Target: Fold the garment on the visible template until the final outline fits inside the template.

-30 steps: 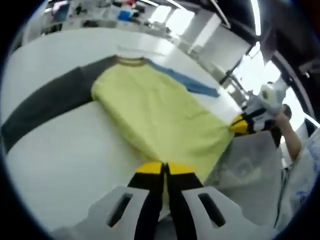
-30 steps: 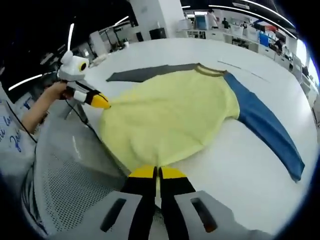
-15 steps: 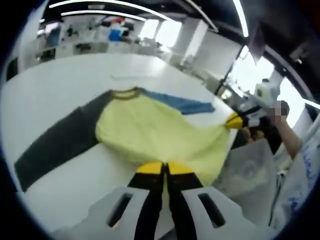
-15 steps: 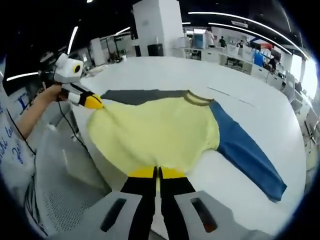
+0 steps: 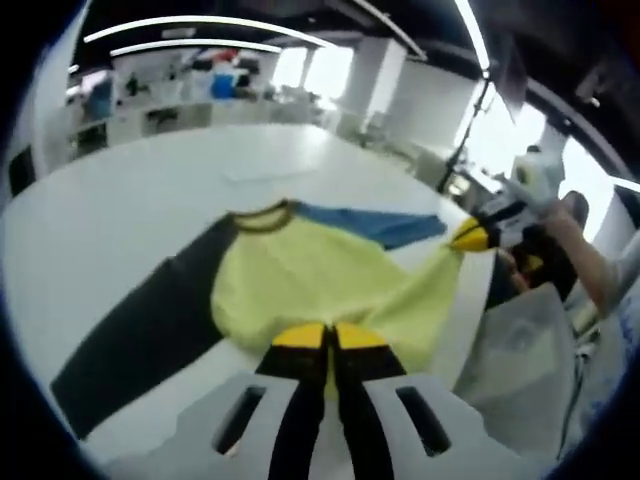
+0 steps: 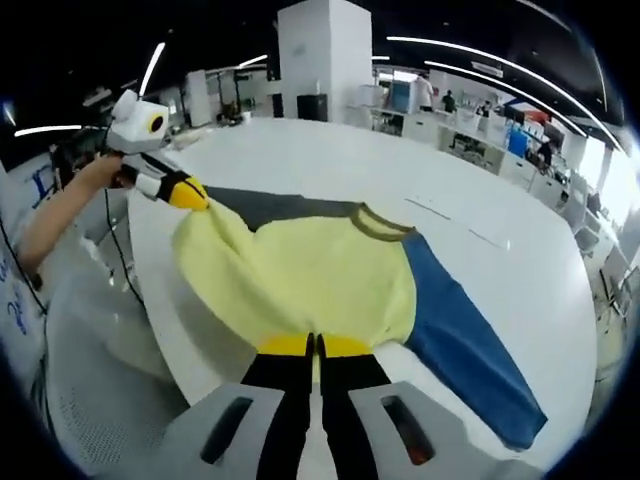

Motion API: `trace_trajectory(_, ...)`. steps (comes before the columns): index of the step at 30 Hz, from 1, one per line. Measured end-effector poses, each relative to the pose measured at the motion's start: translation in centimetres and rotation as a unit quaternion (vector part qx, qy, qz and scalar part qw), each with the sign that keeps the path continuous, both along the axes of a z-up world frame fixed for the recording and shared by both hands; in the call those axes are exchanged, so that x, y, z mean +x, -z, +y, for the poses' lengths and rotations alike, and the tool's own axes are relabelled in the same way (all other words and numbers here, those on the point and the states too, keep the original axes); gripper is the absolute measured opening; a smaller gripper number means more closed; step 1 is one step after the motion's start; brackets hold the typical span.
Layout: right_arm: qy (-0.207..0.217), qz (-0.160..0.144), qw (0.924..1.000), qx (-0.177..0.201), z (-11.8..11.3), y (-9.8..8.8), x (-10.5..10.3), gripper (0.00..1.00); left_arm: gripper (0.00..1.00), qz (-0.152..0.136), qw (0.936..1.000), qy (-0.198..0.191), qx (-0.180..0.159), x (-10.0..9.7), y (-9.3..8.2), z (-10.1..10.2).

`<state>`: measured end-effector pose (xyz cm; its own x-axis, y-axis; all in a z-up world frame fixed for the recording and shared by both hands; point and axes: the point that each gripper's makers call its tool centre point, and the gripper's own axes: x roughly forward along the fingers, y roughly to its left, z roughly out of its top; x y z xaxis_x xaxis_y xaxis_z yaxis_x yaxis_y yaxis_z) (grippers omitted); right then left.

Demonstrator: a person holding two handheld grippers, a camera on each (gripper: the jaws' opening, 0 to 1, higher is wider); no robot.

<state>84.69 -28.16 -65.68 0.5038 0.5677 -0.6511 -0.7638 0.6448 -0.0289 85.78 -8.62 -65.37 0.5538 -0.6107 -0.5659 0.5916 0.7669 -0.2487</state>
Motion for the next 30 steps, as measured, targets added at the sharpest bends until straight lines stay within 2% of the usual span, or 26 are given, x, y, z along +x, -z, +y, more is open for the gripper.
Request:
trace_trajectory(7,0.008,-0.012,0.9998,-0.013,-0.1,0.9,2.8,0.02,0.0,0.005,0.9998,-0.018,0.007,2.9,1.7,0.3)
trace_trajectory(10,0.003,-0.026,0.9989,-0.04,-0.1,1.5,3.5,0.02,0.0,0.004,0.9996,-0.022,0.016,3.7,2.4,0.3)
trace_trajectory(18,0.013,-0.022,0.999,-0.038,-0.1,3.5,6.2,0.02,0.0,0.02,0.999,-0.031,0.023,5.6,4.5,0.3)
trace_trajectory(30,0.021,-0.035,0.9976,-0.057,-0.4,5.1,10.1,0.02,0.0,0.033,0.9983,-0.03,0.037,9.0,6.2,0.0)
